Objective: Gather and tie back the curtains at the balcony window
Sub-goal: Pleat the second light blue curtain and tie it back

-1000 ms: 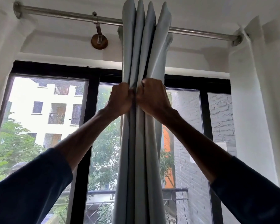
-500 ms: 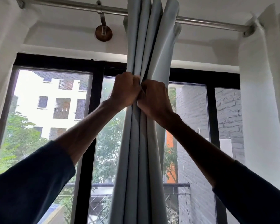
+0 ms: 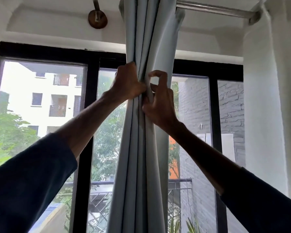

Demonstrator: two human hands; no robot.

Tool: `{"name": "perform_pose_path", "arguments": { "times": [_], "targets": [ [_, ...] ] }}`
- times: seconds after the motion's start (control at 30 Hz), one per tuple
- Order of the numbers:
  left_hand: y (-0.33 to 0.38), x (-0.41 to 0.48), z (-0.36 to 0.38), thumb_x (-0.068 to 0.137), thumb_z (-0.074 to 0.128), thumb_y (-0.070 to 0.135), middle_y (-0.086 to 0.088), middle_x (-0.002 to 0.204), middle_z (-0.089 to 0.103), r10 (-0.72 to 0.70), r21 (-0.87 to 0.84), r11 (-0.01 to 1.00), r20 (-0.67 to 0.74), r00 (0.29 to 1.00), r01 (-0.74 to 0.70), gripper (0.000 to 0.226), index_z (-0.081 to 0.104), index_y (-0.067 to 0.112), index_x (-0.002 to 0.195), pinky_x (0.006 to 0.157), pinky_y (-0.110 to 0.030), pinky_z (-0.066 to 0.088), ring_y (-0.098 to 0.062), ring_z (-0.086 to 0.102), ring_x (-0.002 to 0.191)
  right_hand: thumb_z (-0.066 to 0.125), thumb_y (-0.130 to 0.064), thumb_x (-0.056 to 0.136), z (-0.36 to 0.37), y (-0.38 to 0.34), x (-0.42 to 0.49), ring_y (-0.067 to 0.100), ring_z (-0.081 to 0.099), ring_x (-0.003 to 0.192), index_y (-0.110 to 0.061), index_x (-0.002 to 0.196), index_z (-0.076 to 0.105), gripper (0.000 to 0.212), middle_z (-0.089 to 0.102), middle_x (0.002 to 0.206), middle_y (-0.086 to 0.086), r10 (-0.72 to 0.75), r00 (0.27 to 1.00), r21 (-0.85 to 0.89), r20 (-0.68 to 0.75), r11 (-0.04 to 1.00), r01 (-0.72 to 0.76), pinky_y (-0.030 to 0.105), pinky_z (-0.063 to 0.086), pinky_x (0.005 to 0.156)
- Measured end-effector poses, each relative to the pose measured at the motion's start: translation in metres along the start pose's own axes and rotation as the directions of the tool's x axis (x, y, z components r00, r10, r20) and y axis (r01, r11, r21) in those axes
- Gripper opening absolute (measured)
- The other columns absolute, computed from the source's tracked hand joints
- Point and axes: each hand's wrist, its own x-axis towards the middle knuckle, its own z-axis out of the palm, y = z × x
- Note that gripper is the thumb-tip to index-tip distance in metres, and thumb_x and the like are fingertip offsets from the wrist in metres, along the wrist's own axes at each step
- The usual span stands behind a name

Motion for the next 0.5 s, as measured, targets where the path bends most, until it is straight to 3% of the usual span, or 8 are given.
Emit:
{"name": "perform_pose_path", "arguments": {
  "times": [0.07, 0.13, 0.27, 0.3, 0.4, 0.5],
  "targets": [
    [-0.002, -0.016, 0.004, 0.069, 0.076, 0.020, -0.007, 0.073, 0.053, 0.008, -0.007, 1.000, 0.006, 1.000, -0.007, 0.038, 0.049, 0.008, 0.093, 0.061, -0.030, 0.037, -0.033, 0.054, 0.069, 0.061, 0.015, 0.069, 0.003, -0.004, -0.010, 0.032, 0.072, 0.068, -0.006, 0.130, 0.039, 0.069, 0.071, 0.081, -0.004, 0.098, 0.995, 0.081, -0.012, 0.992, -0.097, 0.050, 0.055, 0.052],
    [-0.006, -0.036, 0.012, 0.068, 0.073, 0.019, -0.008, 0.074, 0.057, 0.012, 0.017, 1.000, -0.006, 1.000, -0.012, 0.042, 0.053, 0.006, 0.102, 0.062, -0.031, 0.039, -0.035, 0.056, 0.068, 0.060, 0.016, 0.066, 0.004, -0.008, -0.021, 0.033, 0.072, 0.070, -0.005, 0.130, 0.041, 0.070, 0.065, 0.081, -0.011, 0.142, 0.989, 0.094, -0.033, 0.986, -0.139, 0.047, 0.056, 0.053],
    [-0.017, -0.079, 0.025, 0.071, 0.069, 0.024, -0.008, 0.067, 0.053, -0.099, -0.012, 0.995, 0.057, 0.993, 0.100, 0.028, 0.052, 0.008, 0.087, 0.049, -0.025, 0.033, -0.026, 0.049, 0.057, 0.055, 0.014, 0.069, 0.002, -0.012, -0.058, 0.021, 0.072, 0.068, -0.003, 0.119, 0.052, 0.053, 0.064, 0.092, 0.001, 0.130, 0.991, 0.066, -0.005, 0.989, -0.129, 0.017, 0.048, 0.049],
    [-0.019, -0.091, 0.029, 0.072, 0.068, 0.027, -0.007, 0.065, 0.049, -0.133, -0.005, 0.991, 0.086, 0.987, 0.134, 0.028, 0.049, 0.009, 0.082, 0.047, -0.025, 0.028, -0.024, 0.045, 0.057, 0.055, 0.013, 0.072, 0.003, -0.012, -0.070, 0.022, 0.072, 0.067, -0.005, 0.118, 0.053, 0.050, 0.066, 0.092, 0.001, 0.141, 0.990, 0.043, 0.011, 0.989, -0.141, 0.019, 0.050, 0.049],
    [-0.025, -0.129, 0.044, 0.067, 0.065, 0.032, -0.004, 0.062, 0.046, -0.187, -0.003, 0.982, 0.160, 0.969, 0.190, 0.028, 0.046, 0.012, 0.076, 0.053, -0.028, 0.028, -0.028, 0.046, 0.064, 0.053, 0.006, 0.079, 0.005, -0.009, -0.109, 0.025, 0.069, 0.060, -0.015, 0.124, 0.053, 0.049, 0.067, 0.077, 0.002, 0.191, 0.980, -0.045, 0.051, 0.981, -0.189, 0.043, 0.056, 0.052],
    [-0.028, -0.162, 0.062, 0.070, 0.063, 0.031, -0.005, 0.062, 0.044, -0.224, -0.019, 0.973, 0.173, 0.959, 0.230, 0.025, 0.046, 0.013, 0.074, 0.063, -0.034, 0.034, -0.032, 0.047, 0.069, 0.057, 0.003, 0.076, -0.002, -0.006, -0.133, 0.023, 0.066, 0.063, -0.015, 0.124, 0.060, 0.051, 0.071, 0.080, 0.002, 0.203, 0.977, -0.164, 0.069, 0.968, -0.190, 0.041, 0.055, 0.059]
  ]
}}
